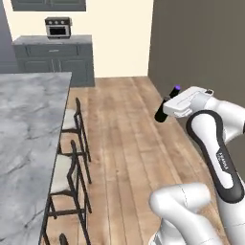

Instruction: Open the cabinet directly in front. Then move the beer and the mug to the dining counter with the candle on it.

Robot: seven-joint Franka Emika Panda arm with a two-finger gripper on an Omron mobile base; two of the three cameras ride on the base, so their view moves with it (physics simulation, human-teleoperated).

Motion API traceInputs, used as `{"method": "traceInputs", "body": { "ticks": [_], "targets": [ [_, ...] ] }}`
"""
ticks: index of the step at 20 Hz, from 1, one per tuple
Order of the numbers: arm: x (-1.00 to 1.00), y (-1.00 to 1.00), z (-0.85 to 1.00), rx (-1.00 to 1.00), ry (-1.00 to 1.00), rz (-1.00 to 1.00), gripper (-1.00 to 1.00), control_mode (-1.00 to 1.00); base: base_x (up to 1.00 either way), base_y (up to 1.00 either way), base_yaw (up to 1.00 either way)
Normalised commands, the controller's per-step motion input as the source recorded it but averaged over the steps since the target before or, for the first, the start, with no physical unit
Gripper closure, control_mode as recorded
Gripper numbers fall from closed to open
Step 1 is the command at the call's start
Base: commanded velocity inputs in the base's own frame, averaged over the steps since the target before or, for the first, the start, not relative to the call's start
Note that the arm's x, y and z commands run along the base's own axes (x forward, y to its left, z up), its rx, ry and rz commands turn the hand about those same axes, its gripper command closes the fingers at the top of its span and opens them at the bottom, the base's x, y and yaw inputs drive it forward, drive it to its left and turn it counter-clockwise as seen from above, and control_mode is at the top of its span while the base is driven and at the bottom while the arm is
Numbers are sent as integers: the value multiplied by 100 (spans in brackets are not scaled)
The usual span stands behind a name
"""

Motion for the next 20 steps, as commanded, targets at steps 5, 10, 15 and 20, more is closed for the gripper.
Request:
{"method": "traceInputs", "body": {
  "ticks": [5, 10, 15, 20],
  "targets": [
    [0, 0, 0, 0, 0, 0, 100, 100, -6, 0, 99],
    [0, 0, 0, 0, 0, 0, 100, 100, -3, 0, 96],
    [0, 0, 0, 0, 0, 0, 100, 100, 1, -29, 82],
    [0, 0, 0, 0, 0, 0, 100, 100, 15, -100, 45]
  ]
}}
